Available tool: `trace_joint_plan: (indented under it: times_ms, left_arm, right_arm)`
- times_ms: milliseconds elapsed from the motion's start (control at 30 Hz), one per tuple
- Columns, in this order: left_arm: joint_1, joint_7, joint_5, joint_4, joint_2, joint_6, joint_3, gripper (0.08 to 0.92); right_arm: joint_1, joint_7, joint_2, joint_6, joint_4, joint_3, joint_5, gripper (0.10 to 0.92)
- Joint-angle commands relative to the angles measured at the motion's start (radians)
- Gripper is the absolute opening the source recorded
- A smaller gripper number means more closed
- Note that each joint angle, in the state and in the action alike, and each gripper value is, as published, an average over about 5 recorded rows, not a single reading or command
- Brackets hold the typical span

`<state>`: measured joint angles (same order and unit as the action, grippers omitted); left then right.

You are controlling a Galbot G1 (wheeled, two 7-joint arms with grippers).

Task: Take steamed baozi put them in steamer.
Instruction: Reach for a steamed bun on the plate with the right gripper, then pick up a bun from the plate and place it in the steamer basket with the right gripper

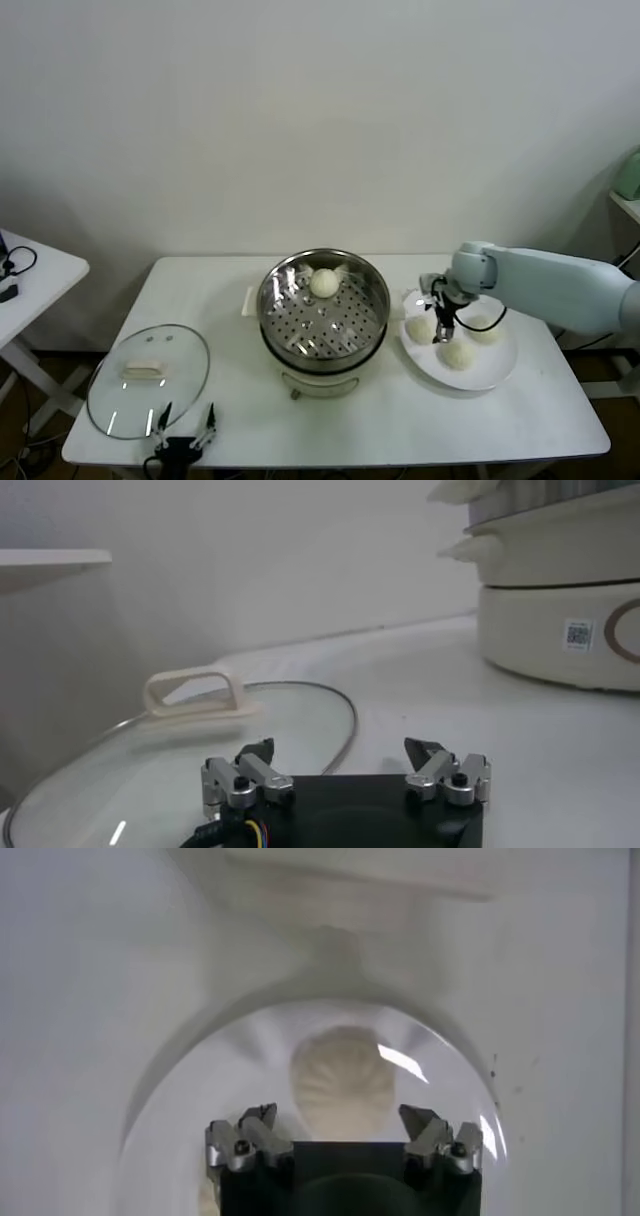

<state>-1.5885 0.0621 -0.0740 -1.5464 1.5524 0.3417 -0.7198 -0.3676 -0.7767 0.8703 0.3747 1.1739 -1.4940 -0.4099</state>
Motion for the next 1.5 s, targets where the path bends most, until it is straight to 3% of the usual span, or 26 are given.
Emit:
trace_joint_plan:
  times_ms: [33,267,567,1033,1300,1500]
  left_arm:
    - [0.001,-0.002,-0.003,0.008,0.000,0.000,-0.002,0.823]
    - [-0.002,-0.007,-0.003,0.006,0.000,0.004,-0.005,0.823]
    - [-0.014,-0.010,-0.012,-0.013,0.003,0.009,-0.003,0.823]
    - [-0.028,-0.012,-0.039,-0.031,0.009,0.018,0.014,0.823]
    - [-0.025,-0.012,-0.049,-0.031,0.008,0.020,0.025,0.823]
    - [-0.021,-0.011,-0.048,-0.028,0.002,0.022,0.021,0.823]
  right_arm:
    - [0.079,0.005,0.010,0.007,-0.077,0.056,0.029,0.757]
    - [0.103,0.024,0.027,0.001,-0.101,0.095,0.041,0.664]
    - [-0.026,0.015,-0.037,0.013,0.044,0.041,-0.018,0.584]
    - [-0.686,-0.081,-0.231,-0.009,0.343,-0.295,-0.335,0.569]
    - [-0.811,-0.041,-0.100,0.107,0.454,-0.154,-0.580,0.568]
    - [-0.654,0.032,0.073,0.169,0.445,-0.029,-0.621,0.568]
